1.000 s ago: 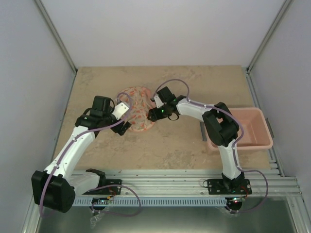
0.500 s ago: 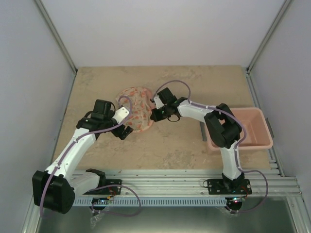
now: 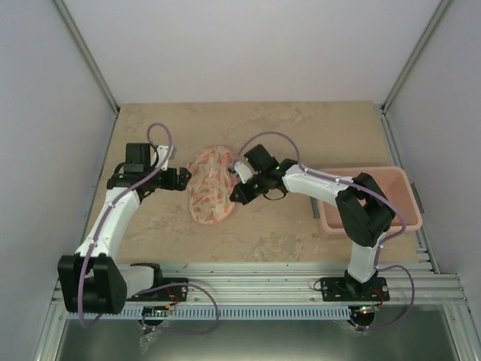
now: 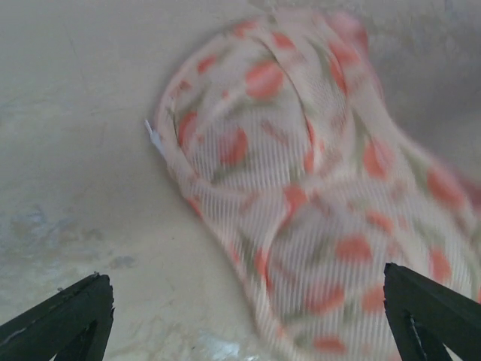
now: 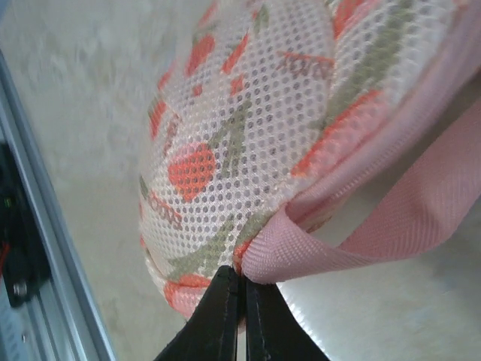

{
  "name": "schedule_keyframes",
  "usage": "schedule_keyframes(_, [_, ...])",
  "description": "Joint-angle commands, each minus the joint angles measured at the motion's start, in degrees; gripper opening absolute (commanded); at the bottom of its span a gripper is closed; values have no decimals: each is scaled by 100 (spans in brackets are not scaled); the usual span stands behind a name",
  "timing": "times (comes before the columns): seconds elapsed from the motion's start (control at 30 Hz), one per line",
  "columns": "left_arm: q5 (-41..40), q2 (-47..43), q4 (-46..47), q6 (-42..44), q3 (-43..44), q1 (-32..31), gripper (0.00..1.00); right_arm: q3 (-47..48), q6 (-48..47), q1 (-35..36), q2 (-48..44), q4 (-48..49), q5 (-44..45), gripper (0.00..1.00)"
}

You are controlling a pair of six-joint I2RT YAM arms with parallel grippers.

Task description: Unzip the laundry bag and remove the bra

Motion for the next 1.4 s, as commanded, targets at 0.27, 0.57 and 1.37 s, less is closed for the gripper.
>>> schedule_keyframes(0.27, [589,1890,772,-2104,-174,134,91,-1348,272,545,-660,-198,45,0])
schedule_keyframes(0.57, [63,1040,1259,-2825,-1124,277,81,-1498,549,556,-562,-37,276,1])
schedule_keyframes(1.37, [582,1010,1926,-4101,-2505,770,57,-1311,492,555,-487,-52,341,1])
